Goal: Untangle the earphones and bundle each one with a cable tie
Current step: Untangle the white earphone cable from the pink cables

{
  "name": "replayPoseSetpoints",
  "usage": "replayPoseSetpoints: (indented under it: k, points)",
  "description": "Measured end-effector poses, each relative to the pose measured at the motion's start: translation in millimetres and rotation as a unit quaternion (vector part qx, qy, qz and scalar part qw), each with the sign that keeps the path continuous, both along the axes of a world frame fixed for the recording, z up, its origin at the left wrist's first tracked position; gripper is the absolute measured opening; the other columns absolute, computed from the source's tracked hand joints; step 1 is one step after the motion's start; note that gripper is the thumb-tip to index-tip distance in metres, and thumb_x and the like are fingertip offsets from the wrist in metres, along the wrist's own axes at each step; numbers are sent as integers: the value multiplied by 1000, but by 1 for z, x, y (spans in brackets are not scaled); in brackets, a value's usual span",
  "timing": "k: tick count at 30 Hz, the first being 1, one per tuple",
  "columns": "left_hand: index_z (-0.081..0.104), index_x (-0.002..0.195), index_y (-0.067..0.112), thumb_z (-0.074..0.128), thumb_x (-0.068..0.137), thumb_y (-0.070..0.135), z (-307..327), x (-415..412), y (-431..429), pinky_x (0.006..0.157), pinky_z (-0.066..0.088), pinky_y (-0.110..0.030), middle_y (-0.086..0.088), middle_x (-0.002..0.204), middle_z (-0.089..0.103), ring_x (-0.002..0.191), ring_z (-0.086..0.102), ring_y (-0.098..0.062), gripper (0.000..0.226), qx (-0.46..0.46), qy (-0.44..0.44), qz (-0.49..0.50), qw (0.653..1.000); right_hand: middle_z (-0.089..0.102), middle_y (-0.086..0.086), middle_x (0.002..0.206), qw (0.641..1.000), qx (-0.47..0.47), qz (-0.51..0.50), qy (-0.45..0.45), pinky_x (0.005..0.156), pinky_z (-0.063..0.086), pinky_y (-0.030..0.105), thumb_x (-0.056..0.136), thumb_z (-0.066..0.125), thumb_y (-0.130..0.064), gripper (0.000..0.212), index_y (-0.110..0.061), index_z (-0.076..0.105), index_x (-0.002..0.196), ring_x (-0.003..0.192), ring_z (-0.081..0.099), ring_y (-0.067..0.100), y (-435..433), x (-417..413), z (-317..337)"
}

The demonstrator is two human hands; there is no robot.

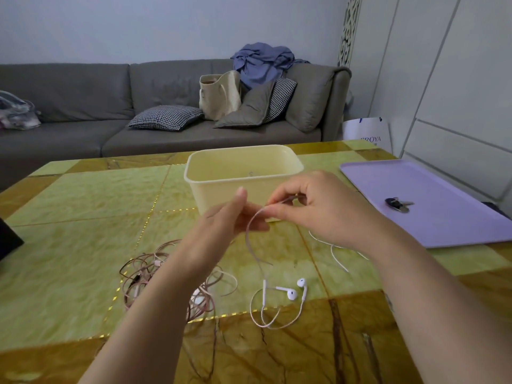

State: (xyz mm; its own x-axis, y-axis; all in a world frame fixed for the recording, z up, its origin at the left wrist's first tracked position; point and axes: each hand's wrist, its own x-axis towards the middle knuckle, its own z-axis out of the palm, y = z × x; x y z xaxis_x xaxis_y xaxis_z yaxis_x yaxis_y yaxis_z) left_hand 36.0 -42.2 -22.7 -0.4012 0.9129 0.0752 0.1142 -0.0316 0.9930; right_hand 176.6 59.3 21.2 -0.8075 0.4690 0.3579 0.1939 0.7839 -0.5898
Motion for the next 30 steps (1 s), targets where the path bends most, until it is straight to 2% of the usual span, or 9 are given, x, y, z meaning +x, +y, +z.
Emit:
replayPoseSetpoints:
  k: [3,5,7,13,18,22,25,27,30]
  points:
    - [60,63,14,46,82,45,8,14,-2,69,52,-29,5,50,39,45,44,-11,39,7,-106,-56,993,67,-14,72,998,-28,-13,45,61,39,9,83,70,-28,6,-27,73,78,69,57,-5,3,-4,-4]
    - [53,66,15,45,85,35,19,20,-4,51,46,-21,7,49,28,38,29,-5,29,53,-204,-69,975,64,-16,64,993,-72,-42,86,58,39,6,83,71,-24,8,-23,72,75,61,55,-8,9,-5,-12]
    - [50,70,16,40,92,29,27,19,-6,45,40,-18,8,49,25,37,23,-3,27,98,-247,-60,962,59,-18,55,987,-117,-72,85,54,37,5,83,71,-21,13,-23,69,71,54,52,-9,17,-6,-23]
    - [51,77,15,32,100,24,27,24,-5,50,35,-18,9,52,29,41,23,-4,31,142,-197,-34,969,46,-17,43,976,-189,-104,38,47,33,8,85,69,-24,18,-18,68,68,42,41,-4,35,-7,-56]
    - [54,81,14,31,102,23,31,29,-7,51,38,-18,8,53,33,41,26,-4,32,146,-129,-18,981,40,-18,37,964,-238,-119,2,44,31,7,85,70,-23,17,-7,70,80,37,38,-3,41,-10,-79]
    - [59,96,10,33,101,24,31,25,-7,47,36,-17,8,52,32,41,25,-4,29,154,-211,-2,965,42,-19,36,969,-214,-118,-22,45,33,7,86,68,-24,17,-11,68,74,37,41,-4,44,-10,-88]
    - [61,106,7,36,100,26,25,13,-11,45,35,-17,8,52,29,41,25,-4,32,92,-244,-6,965,49,-15,45,974,-168,-148,-35,49,34,11,85,68,-21,16,-14,68,72,45,46,-2,48,-10,-98]
    - [62,108,6,37,100,25,20,4,-16,44,34,-17,8,53,28,43,25,-5,33,0,-188,-30,982,55,-11,56,973,-139,-179,-48,56,39,20,85,68,-21,15,-14,68,71,56,51,4,53,-10,-107]
    - [64,106,8,39,100,24,13,-1,-23,45,33,-16,9,53,29,44,27,-5,31,-124,12,-87,988,63,-9,67,968,-98,-220,-66,69,50,33,84,68,-25,18,-23,64,66,72,61,14,62,-12,-121]
